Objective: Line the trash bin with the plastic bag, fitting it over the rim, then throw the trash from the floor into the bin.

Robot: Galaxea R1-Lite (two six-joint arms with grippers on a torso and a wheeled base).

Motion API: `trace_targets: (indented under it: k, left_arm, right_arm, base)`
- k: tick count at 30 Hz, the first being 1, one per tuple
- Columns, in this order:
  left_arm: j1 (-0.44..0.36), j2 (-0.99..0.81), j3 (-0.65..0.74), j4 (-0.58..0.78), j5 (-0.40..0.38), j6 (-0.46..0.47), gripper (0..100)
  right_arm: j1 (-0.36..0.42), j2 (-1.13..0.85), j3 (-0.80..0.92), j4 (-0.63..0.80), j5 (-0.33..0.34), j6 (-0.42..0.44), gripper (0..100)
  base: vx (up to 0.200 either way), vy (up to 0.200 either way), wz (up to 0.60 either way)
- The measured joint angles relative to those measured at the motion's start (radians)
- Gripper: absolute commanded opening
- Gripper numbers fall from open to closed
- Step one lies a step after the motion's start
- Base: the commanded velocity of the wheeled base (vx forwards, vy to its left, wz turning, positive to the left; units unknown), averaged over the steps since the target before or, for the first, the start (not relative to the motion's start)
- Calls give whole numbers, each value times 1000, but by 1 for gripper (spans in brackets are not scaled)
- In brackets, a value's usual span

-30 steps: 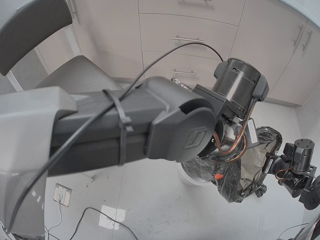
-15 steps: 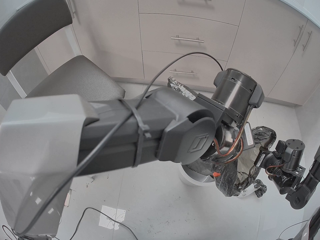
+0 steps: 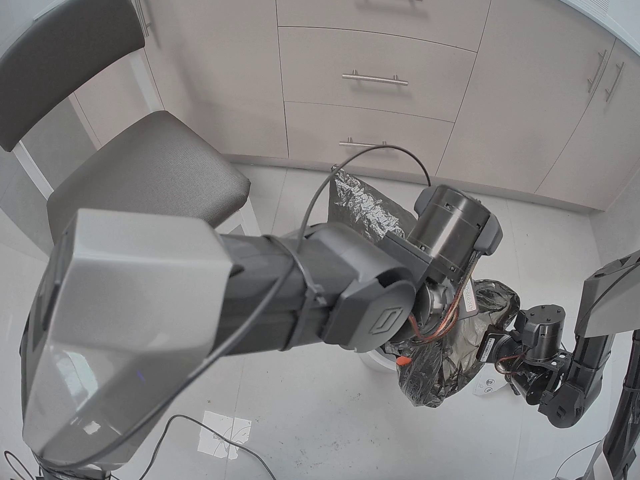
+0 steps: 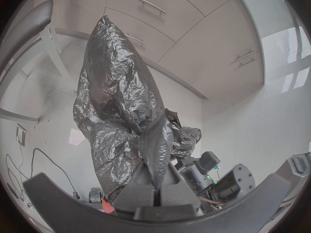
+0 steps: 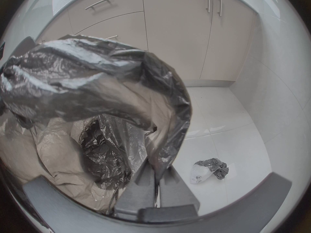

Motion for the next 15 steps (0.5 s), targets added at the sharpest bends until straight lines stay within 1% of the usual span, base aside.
trace_targets:
  k: [4, 15]
  left_arm:
    - [7, 23, 29, -36, 18, 0, 0]
    - [49, 73, 45, -46, 23, 13, 0]
  right_arm:
    - [6, 21, -32, -1, 2, -1, 0]
    - [12, 121, -99, -1, 3, 13, 0]
  base:
    - [0, 0, 0]
    - [0, 0, 0]
